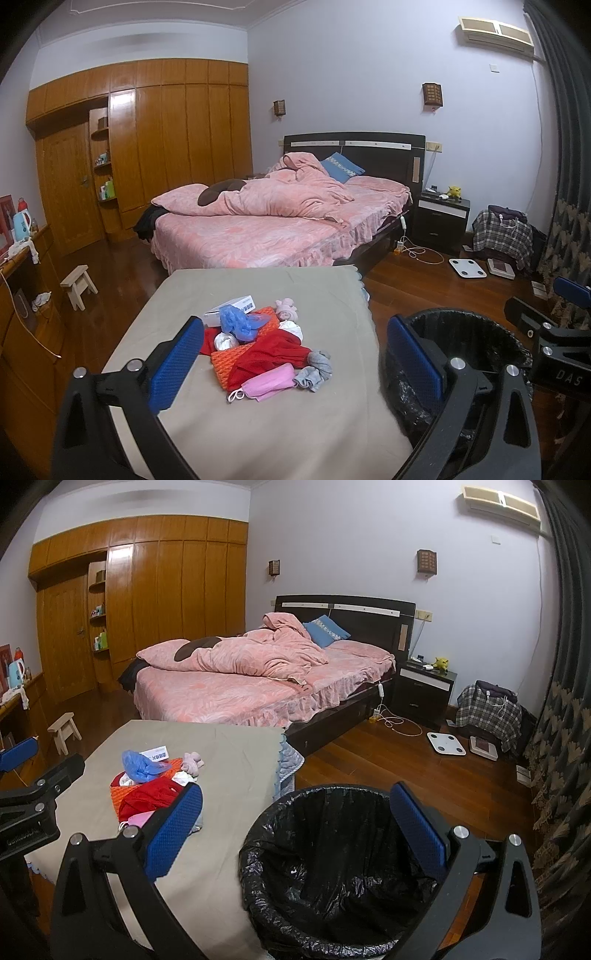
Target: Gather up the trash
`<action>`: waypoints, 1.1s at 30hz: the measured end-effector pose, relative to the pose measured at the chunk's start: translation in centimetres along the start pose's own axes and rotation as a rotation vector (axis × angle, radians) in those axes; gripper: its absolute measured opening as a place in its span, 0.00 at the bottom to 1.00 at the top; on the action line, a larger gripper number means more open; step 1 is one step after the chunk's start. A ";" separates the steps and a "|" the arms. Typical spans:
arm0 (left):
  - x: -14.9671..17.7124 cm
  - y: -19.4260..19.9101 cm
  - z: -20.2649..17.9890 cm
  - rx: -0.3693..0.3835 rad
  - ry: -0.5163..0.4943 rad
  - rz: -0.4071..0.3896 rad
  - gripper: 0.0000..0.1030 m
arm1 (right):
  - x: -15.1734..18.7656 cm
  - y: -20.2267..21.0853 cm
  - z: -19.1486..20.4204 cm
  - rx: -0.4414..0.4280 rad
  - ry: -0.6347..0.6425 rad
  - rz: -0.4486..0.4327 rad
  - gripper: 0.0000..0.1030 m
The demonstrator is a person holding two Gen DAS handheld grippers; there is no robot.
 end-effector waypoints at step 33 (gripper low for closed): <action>0.2 -0.4 0.6 -0.010 0.003 0.005 0.94 | -0.1 -0.2 0.3 -0.001 0.002 0.008 0.96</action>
Point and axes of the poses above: each gripper's, at about its wrist camera, not at the fingertips, and y roughly against the way its jaws point, z to its left, x to its underside, the point moved 1 cm from there along -y, roughly the way its jaws point, and after that the axes turned 1 degree about -x, right-handed, at the moved point
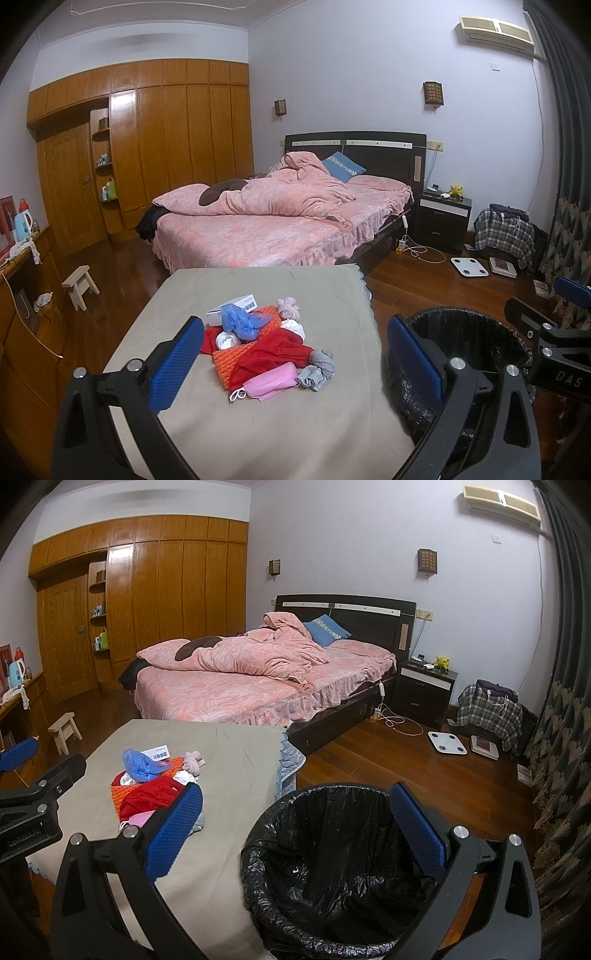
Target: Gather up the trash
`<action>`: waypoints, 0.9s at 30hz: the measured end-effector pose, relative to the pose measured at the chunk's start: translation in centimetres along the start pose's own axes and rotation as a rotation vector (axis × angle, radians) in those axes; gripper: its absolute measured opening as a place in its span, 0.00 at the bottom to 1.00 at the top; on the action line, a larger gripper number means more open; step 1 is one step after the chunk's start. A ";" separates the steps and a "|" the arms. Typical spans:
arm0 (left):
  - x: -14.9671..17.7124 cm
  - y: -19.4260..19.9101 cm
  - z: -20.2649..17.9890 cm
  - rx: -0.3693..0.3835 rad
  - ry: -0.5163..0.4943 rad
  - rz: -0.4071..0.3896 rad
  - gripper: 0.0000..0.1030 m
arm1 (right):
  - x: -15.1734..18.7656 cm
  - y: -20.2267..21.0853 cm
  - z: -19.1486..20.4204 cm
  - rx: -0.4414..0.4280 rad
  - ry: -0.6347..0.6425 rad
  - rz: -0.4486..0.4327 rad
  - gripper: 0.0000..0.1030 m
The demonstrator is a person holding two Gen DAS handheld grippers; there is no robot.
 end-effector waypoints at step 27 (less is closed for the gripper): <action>0.8 -0.4 0.3 -0.004 0.008 0.004 0.94 | -0.2 -1.0 2.2 -0.020 0.007 -0.002 0.95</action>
Point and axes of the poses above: each gripper's, at about its wrist camera, not at the fingertips, and y roughly against the way its jaws point, z to its left, x to its underside, the point moved 1 cm from there along -y, roughly the way its jaws point, and after that the axes turned 1 degree about -x, right-handed, at the moved point
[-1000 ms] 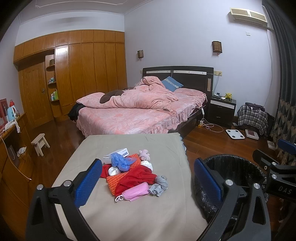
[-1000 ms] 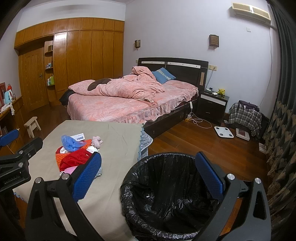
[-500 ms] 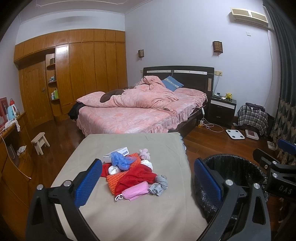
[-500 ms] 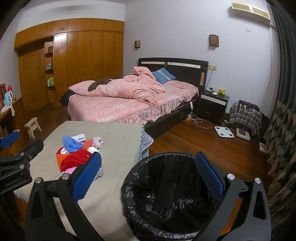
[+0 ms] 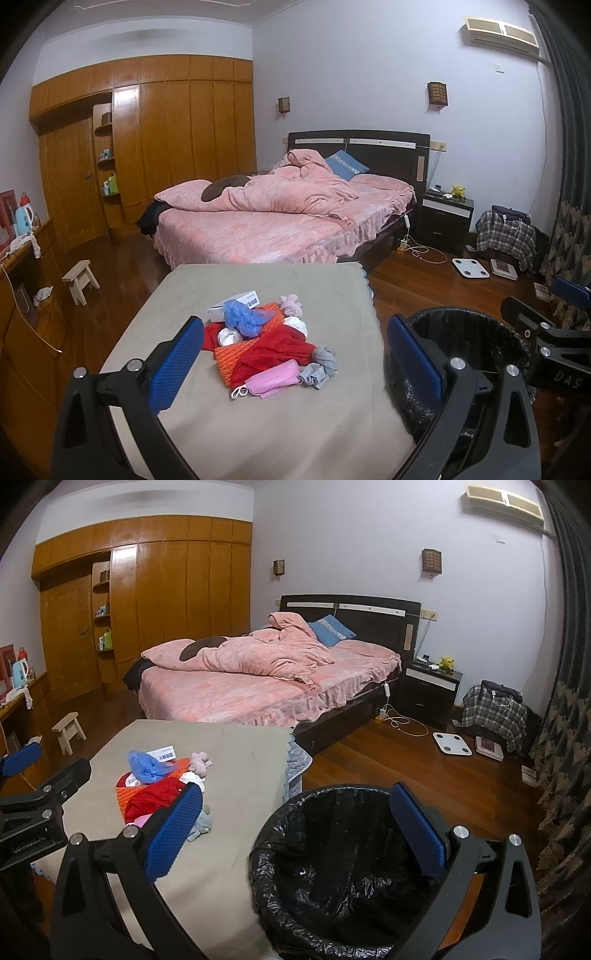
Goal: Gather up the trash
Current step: 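Reach the right tool to the grey sock and close on it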
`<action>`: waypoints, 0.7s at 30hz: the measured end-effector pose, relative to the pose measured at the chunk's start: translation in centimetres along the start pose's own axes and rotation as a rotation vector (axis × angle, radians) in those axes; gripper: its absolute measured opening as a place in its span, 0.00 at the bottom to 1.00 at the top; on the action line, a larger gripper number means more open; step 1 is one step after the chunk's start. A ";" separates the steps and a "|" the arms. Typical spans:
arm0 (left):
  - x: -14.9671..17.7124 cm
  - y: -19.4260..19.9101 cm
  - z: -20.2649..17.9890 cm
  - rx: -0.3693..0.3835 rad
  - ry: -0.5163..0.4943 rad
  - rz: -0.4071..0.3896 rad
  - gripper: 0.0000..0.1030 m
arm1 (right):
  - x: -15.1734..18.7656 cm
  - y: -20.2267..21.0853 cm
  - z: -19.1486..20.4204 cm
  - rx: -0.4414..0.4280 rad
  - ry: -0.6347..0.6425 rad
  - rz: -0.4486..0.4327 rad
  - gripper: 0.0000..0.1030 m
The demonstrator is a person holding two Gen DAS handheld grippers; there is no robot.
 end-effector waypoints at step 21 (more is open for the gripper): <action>4.4 -6.8 9.7 -0.175 0.059 0.065 0.94 | 4.1 -11.4 7.8 -0.169 0.037 0.092 0.93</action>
Point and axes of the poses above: each gripper's, at about its wrist camera, not at the fingertips, and y roughly against the way its jaws point, z to its left, x to its underside, the point moved 1 cm from there along -y, roughly the way its jaws point, and after that the axes turned 1 degree about -x, right-handed, at the moved point
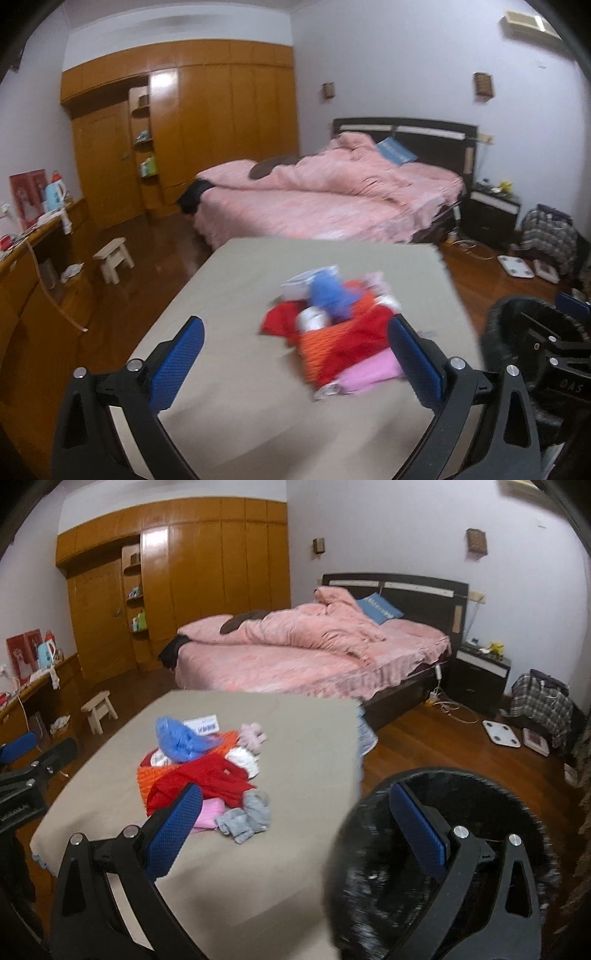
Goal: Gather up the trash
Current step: 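Reach the right tool to the grey sock and close on it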
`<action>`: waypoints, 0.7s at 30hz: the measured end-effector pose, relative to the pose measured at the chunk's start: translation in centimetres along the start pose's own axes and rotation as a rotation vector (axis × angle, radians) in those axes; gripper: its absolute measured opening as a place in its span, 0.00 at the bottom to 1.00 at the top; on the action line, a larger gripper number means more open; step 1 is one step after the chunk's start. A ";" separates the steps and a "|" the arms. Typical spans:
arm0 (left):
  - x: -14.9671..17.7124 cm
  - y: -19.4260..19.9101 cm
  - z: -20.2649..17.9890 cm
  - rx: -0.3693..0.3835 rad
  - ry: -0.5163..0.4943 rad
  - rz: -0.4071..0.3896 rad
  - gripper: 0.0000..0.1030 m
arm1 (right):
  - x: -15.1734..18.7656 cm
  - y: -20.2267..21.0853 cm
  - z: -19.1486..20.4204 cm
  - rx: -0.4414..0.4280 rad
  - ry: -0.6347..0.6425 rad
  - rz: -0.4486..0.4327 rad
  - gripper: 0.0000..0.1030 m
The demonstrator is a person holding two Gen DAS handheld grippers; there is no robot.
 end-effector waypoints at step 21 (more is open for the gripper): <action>3.4 -8.2 1.1 0.042 0.003 0.127 0.83 | 3.8 -14.1 3.6 -0.105 0.080 0.302 0.34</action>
Point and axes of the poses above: each gripper's, at about its wrist camera, not at the fingertips, and y roughly against the way its jaws point, z to its left, x to its underside, the point moved 1 cm from there along -y, roughly the way its jaws point, and after that the axes turned 1 degree about -x, right-handed, at the moved point
